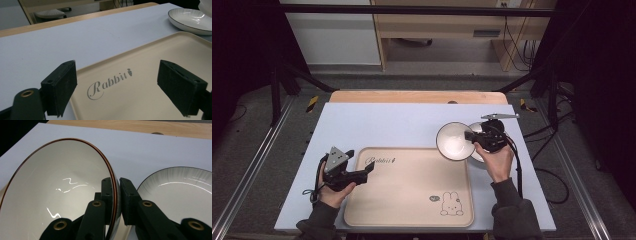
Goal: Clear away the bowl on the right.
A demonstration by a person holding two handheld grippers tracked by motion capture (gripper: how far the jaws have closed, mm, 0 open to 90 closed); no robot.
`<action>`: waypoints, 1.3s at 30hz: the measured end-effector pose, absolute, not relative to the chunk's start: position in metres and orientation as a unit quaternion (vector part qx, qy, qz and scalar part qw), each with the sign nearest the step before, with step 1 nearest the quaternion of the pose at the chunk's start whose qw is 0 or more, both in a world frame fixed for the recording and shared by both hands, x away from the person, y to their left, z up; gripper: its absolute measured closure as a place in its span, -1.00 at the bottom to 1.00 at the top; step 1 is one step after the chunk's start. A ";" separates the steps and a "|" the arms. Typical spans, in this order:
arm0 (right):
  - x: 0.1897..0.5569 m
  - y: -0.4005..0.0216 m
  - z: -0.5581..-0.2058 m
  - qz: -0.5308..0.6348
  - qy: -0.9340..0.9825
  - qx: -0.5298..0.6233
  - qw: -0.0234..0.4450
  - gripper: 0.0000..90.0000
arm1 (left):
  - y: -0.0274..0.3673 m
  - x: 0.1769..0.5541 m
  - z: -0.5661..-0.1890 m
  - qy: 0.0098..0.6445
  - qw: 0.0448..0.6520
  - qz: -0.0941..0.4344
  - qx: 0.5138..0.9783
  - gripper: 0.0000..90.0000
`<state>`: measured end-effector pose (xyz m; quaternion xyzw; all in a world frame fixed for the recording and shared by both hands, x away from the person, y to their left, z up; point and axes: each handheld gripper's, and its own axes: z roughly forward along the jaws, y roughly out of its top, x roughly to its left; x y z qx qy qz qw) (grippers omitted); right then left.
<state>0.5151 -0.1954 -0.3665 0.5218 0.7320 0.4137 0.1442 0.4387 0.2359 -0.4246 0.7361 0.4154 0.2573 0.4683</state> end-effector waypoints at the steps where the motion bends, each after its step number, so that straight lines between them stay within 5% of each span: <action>1: 0.516 -0.194 -0.368 0.411 0.735 0.520 0.145 0.83 | 0.236 0.439 -0.425 0.415 0.468 0.257 0.736 -0.65; 39: 0.529 -0.128 -0.420 0.377 0.785 0.483 0.088 0.83 | 0.237 0.439 -0.424 0.414 0.468 0.257 0.737 -0.65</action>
